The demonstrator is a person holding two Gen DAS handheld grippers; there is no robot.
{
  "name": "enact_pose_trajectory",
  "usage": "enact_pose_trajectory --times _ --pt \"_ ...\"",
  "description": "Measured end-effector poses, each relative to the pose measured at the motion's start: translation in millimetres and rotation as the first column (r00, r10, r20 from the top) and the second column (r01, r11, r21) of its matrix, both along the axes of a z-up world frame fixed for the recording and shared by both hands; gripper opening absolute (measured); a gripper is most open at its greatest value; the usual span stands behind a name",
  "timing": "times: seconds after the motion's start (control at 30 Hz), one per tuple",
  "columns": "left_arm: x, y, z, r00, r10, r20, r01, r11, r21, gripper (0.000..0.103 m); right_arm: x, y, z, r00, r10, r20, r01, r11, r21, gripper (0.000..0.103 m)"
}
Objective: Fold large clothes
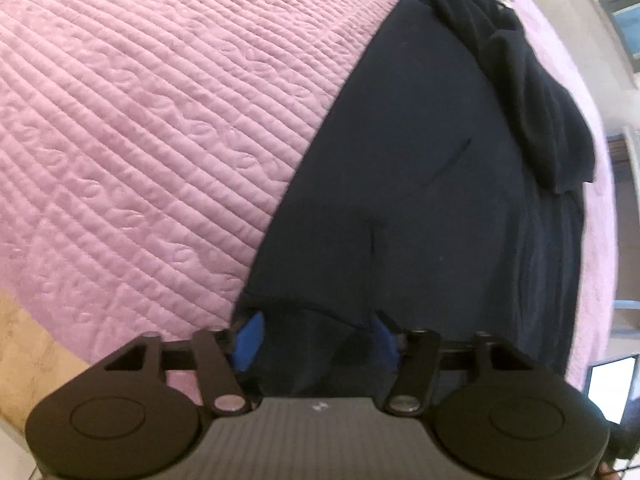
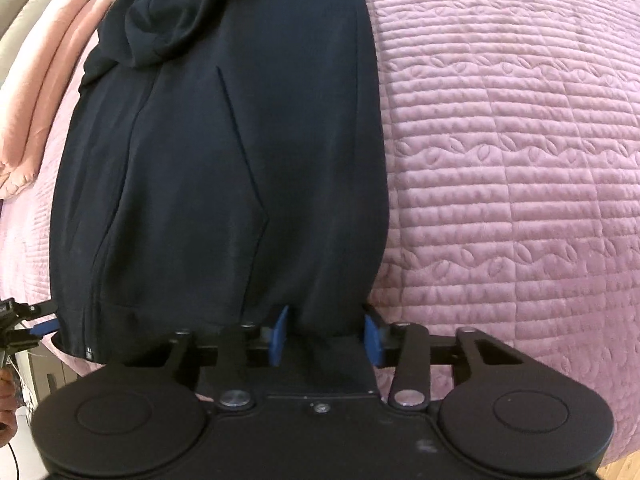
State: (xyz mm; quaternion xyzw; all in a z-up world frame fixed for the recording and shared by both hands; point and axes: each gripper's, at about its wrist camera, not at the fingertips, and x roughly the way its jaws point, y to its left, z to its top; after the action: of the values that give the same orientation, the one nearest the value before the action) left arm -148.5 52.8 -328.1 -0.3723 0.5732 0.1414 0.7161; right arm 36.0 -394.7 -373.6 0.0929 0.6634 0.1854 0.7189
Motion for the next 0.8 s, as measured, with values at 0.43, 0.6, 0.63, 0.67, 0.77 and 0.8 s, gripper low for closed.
enact_pose_trajectory --times 0.43,0.6,0.63,0.67,0.77,0.8 --pt "5 5 -6 0.994 -0.104 -0.031 0.105 0.993 0.050 0.065 5 -7 -4 0.999 -0.007 -0.031 0.007 1.000 0.007 0.042" --pt "13 -1 13 0.990 -0.132 0.055 0.129 0.990 0.055 0.014 5 -5 14 0.999 0.032 0.036 -0.034 0.997 0.065 0.022" --pt "17 3 24 0.987 -0.123 0.105 0.118 0.992 0.048 0.014 7 -4 22 0.997 0.040 0.061 -0.044 0.996 0.076 0.022" --pt "21 8 36 0.983 -0.100 0.157 0.097 0.995 0.028 0.014 12 -6 32 0.996 0.028 0.086 -0.037 0.994 0.105 0.021" --pt "48 18 72 0.947 -0.079 0.310 0.080 0.997 0.009 0.014 41 -15 63 0.986 -0.048 0.161 0.019 0.984 0.177 0.019" --pt "64 22 85 0.929 -0.093 0.359 0.088 0.996 0.029 0.014 53 -16 73 0.977 -0.070 0.201 0.032 0.982 0.187 0.019"
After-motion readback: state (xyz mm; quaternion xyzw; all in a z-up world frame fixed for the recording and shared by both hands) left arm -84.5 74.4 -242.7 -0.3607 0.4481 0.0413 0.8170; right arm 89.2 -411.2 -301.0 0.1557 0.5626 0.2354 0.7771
